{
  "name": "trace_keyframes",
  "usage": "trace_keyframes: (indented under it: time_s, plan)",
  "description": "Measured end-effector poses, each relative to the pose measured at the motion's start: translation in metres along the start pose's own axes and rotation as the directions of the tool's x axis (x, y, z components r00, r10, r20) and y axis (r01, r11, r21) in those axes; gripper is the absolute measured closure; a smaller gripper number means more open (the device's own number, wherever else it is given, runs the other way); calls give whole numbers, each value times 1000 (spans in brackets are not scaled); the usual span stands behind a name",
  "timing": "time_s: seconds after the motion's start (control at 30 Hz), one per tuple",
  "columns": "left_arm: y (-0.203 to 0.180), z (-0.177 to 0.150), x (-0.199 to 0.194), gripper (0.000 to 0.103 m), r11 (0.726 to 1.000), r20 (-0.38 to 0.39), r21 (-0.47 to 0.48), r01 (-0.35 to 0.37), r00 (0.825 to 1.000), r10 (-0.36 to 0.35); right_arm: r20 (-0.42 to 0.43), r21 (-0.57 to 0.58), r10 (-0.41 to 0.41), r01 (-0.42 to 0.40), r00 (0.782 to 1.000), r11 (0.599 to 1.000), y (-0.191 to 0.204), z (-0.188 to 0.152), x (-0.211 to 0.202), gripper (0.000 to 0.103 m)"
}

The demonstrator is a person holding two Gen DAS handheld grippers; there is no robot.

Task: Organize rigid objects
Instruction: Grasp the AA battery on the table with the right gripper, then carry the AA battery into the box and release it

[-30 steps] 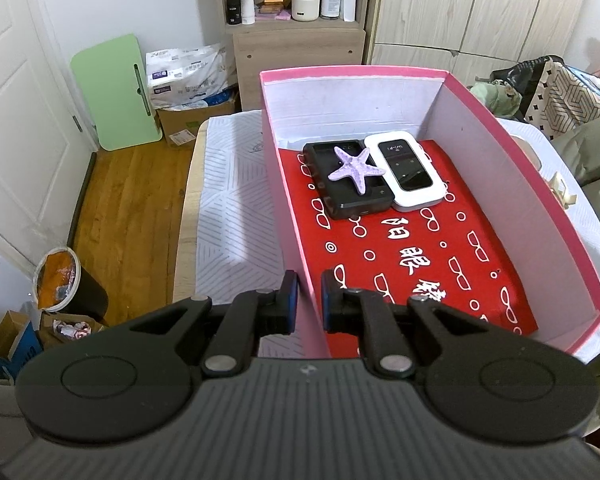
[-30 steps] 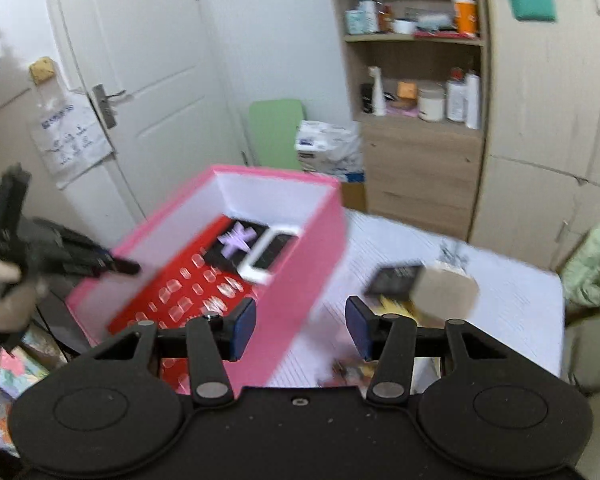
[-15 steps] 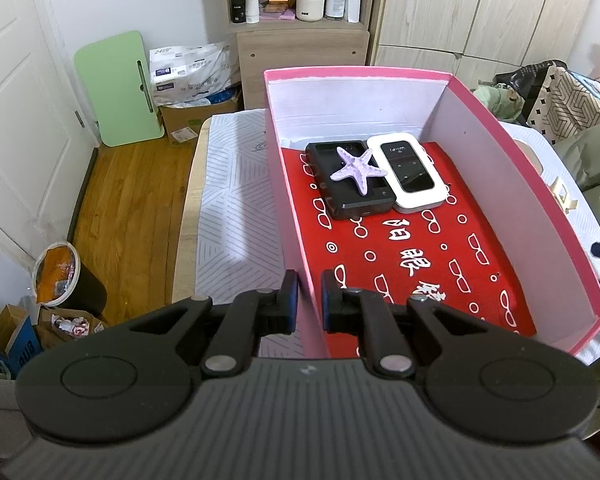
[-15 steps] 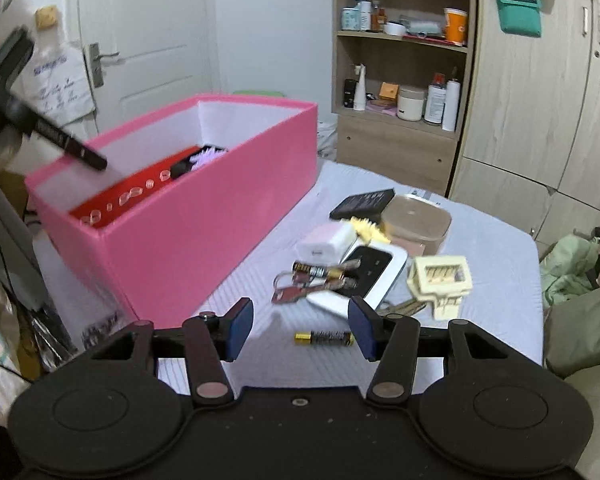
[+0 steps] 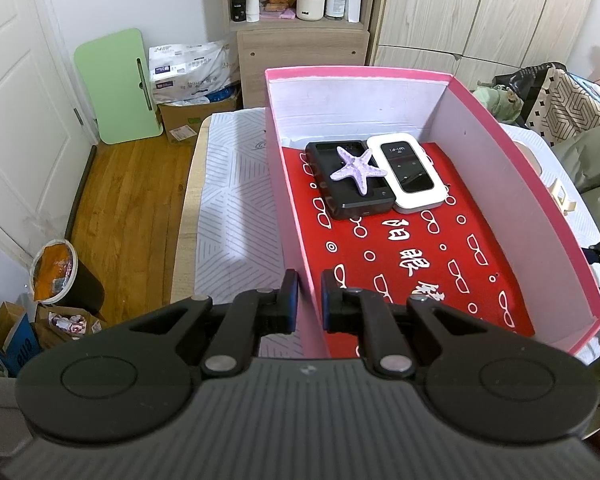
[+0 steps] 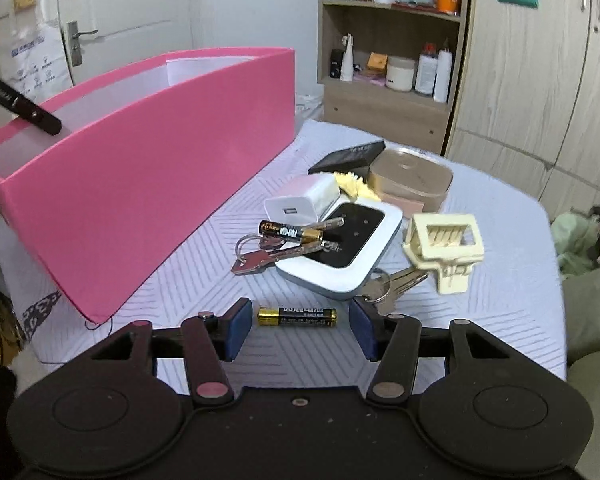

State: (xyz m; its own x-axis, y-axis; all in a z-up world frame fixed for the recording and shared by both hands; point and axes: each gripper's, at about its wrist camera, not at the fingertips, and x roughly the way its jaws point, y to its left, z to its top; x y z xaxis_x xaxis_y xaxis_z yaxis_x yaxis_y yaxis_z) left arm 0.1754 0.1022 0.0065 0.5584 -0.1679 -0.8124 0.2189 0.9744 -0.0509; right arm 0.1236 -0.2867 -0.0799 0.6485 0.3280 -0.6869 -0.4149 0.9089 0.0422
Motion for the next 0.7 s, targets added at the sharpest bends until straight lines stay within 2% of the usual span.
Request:
trace_keyframes:
  time_s: [0.1,0.2,0.37,0.5,0.6,0.7]
  plan:
    - [0,0,0,92,1000,0,0,-1,1000,1,11,21,6,-6,1000,1000,-2,-1,-1,45]
    - [1,-1,0,92,1000,0,0,0,1000,0,11,28,-8,8,1000,1000,-2,-1,-4,54]
    - [1,-1,1,92,1000,1,-4,3,1000,-3,19,82,13,-14,1000,997,-9,2,-9,54]
    - [1,-1,1,92,1000,1,-4,1,1000,-1,62,84,6,-11,998,996,-6,11,-20,54]
    - [1,-1,1,92,1000,0,-7,3,1000,-3,109,79,30,-39,994,996,3,25,-35,54]
    - [2,-2,1,92,1000,2,-19,10,1000,-10,152,80,109,-122,982,989,16,45,-49,54]
